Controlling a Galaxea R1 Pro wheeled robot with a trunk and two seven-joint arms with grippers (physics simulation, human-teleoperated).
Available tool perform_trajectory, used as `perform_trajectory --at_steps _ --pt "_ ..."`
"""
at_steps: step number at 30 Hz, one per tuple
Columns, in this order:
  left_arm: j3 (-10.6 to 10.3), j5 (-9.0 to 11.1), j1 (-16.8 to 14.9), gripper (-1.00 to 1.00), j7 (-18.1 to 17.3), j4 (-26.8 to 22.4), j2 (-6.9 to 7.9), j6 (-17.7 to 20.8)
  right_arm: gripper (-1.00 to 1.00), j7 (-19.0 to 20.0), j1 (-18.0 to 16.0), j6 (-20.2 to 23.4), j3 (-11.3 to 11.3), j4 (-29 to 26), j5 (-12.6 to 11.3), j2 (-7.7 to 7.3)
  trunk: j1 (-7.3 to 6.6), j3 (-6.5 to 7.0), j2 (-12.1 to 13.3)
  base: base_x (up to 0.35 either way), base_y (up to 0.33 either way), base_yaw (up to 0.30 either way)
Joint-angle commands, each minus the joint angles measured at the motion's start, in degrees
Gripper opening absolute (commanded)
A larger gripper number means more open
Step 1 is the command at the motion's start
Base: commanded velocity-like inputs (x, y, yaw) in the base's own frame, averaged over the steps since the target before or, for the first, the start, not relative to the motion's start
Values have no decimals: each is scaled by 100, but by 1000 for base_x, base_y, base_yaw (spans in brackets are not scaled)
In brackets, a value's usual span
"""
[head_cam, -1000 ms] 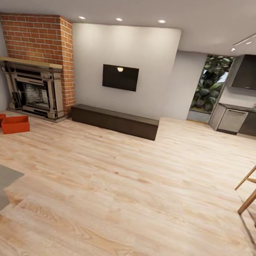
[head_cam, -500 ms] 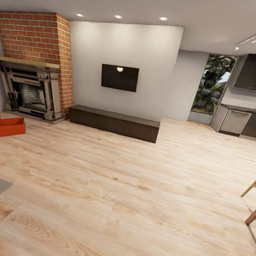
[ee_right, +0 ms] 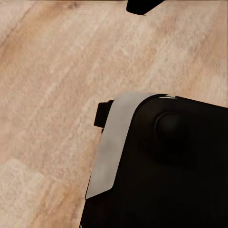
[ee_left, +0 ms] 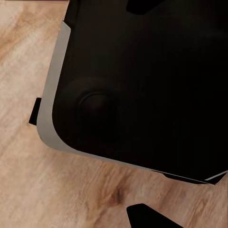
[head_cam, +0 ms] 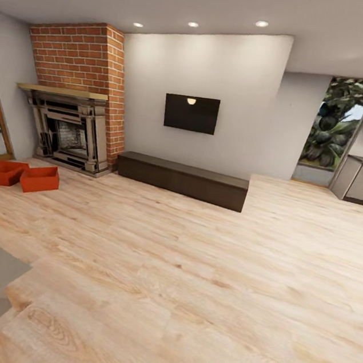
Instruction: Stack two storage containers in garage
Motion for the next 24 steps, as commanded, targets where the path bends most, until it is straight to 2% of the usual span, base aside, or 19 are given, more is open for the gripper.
perform_trajectory --at_steps 1,24 --pt "2 25 -1 100 3 -4 0 -2 100 -6 -6 -35 48 17 -50 3 3 -5 -2 323 0 112" --pt "2 24 -1 100 10 -3 -4 -2 100 -7 -6 -35 85 17 -27 1 3 -5 -2 324 0 8"
